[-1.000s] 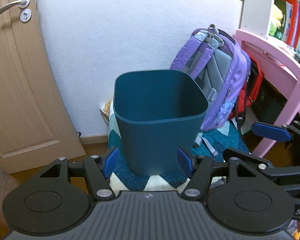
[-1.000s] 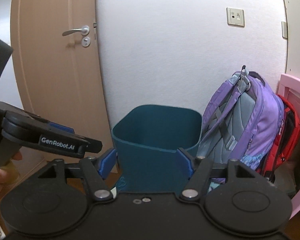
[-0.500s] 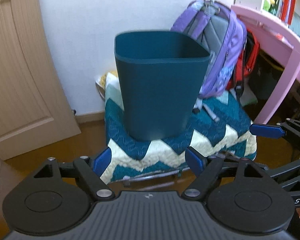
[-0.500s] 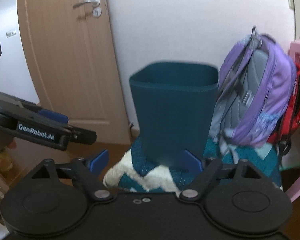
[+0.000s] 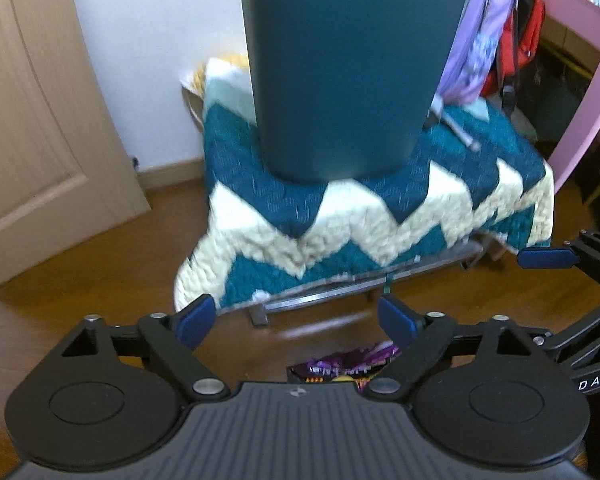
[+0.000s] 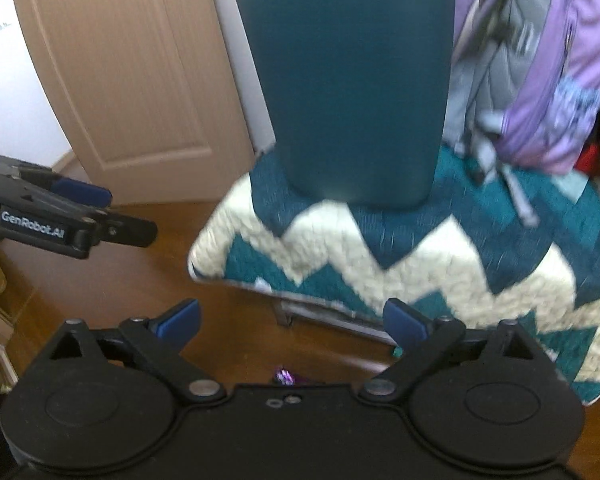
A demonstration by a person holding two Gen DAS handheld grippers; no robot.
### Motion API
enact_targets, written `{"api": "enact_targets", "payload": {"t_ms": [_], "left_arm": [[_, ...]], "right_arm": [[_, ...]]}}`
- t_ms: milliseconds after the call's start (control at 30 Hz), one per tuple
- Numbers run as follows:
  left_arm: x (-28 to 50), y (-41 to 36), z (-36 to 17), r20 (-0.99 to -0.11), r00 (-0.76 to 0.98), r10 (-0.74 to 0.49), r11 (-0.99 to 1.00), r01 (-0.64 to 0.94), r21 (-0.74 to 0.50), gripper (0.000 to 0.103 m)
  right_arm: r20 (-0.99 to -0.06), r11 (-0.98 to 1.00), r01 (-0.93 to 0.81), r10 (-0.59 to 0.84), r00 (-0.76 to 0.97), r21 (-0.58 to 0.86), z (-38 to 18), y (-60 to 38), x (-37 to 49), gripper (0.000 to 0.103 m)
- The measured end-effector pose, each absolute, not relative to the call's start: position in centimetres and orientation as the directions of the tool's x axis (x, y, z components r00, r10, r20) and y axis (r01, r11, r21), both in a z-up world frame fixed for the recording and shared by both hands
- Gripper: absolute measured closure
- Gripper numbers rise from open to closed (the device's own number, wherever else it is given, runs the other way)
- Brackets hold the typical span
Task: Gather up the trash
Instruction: 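Move both tools back down to the trash pile on the floor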
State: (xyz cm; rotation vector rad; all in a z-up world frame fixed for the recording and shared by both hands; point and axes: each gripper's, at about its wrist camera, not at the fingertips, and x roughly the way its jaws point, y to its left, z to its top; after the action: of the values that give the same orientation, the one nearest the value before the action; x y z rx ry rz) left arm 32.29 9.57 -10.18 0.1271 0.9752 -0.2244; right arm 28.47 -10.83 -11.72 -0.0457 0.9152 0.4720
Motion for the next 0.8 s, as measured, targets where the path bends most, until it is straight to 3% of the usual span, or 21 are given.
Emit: {"api": "enact_targets", "payload": {"t_ms": [467,633,800], "left_arm": [[34.2,12.6,-27.9,-0.948,0.306,-0.084,0.949,0.316,0.017,0.012],[34.6,14.6,-34.3,-0.975,0.196,-0.102,0.953,0.300,-0.040,0.012],[33.5,15.0,-40.2,-0.990,0.115,-0.079,0.916,0.401,-0.026,0.012]], "right_arm": [[-0.895,0.850,-0.505,0.333,0.298,0.148,-25.9,-7.4,28.8,0.006],[-0.927,0.779,-0.612,0.318,0.197,0.137,-30.5,-5.0,28.6,0.009],[-0.954,0.723,-0.675,0.284,0.094,0.149,-35.8,-2.2,28.3,0.015]]}}
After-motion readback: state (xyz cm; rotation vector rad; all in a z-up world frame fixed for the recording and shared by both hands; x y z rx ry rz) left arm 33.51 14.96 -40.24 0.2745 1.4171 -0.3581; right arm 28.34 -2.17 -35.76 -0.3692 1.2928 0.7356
